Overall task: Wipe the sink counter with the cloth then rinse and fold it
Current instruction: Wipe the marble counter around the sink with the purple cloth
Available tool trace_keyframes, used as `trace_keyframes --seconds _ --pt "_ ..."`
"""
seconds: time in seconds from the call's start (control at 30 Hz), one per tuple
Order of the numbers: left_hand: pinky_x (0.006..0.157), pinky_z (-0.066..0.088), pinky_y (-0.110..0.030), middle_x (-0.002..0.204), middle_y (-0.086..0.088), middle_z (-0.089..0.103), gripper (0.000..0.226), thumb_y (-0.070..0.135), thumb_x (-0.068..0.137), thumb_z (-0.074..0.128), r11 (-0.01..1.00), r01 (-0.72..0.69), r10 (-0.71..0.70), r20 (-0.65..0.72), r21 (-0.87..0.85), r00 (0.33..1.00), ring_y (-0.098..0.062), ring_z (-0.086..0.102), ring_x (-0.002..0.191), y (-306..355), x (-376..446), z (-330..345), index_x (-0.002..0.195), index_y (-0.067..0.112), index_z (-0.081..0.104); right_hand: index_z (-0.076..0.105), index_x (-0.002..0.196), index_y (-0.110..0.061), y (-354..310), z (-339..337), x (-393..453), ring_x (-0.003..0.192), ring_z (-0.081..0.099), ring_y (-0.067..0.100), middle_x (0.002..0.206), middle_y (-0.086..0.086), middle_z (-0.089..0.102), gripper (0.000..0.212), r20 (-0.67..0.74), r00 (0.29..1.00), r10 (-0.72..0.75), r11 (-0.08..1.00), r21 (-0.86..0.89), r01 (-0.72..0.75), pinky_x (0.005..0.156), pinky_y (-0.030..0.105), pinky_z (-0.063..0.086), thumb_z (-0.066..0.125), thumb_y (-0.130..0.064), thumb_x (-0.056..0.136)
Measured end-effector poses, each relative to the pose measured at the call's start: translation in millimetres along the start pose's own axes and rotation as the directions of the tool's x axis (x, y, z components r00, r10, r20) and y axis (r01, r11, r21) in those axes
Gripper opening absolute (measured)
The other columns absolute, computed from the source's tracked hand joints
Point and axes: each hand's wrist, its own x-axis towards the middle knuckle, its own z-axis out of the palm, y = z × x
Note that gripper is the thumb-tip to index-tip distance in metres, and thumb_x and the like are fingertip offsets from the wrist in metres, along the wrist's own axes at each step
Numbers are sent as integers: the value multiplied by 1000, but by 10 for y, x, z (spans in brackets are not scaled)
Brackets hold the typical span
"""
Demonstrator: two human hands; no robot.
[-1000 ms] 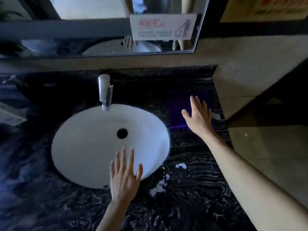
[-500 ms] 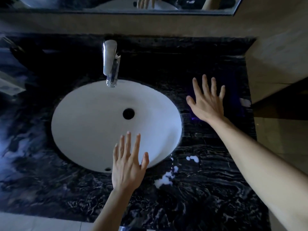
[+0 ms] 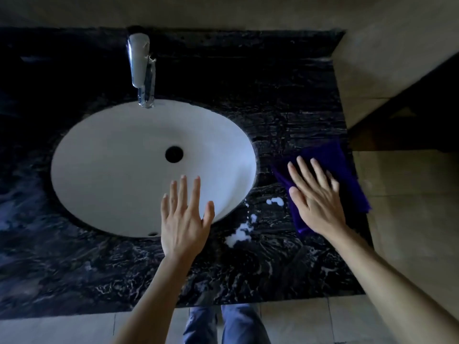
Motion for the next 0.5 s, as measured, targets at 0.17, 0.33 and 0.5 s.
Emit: trace_keyframes --seconds 0.17,0.33,0.5 --pt "125 12 -50 168 -9 10 68 58 101 16 999 -29 28 -71 -18 997 -28 3 155 -172 -80 -101 160 25 14 23 158 -37 -73 -13 -160 154 20 29 170 -2 14 62 33 999 28 997 -69 -26 116 57 22 19 -59 100" --pt "125 9 -50 167 -9 15 67 55 100 19 999 48 -48 -124 -3 991 -27 4 155 -591 -118 -175 159 23 18 11 160 -39 -130 22 25 156 3 37 171 3 4 65 67 998 -19 985 -169 30 121 66 4 15 -62 99" --pt "125 12 -49 167 -7 14 68 56 100 14 999 6 -3 -80 41 997 -25 6 155 -663 -90 -120 160 23 16 11 161 -30 -31 -31 165 157 3 36 170 7 6 66 110 981 -159 968 -179 177 123 61 10 16 -58 101"
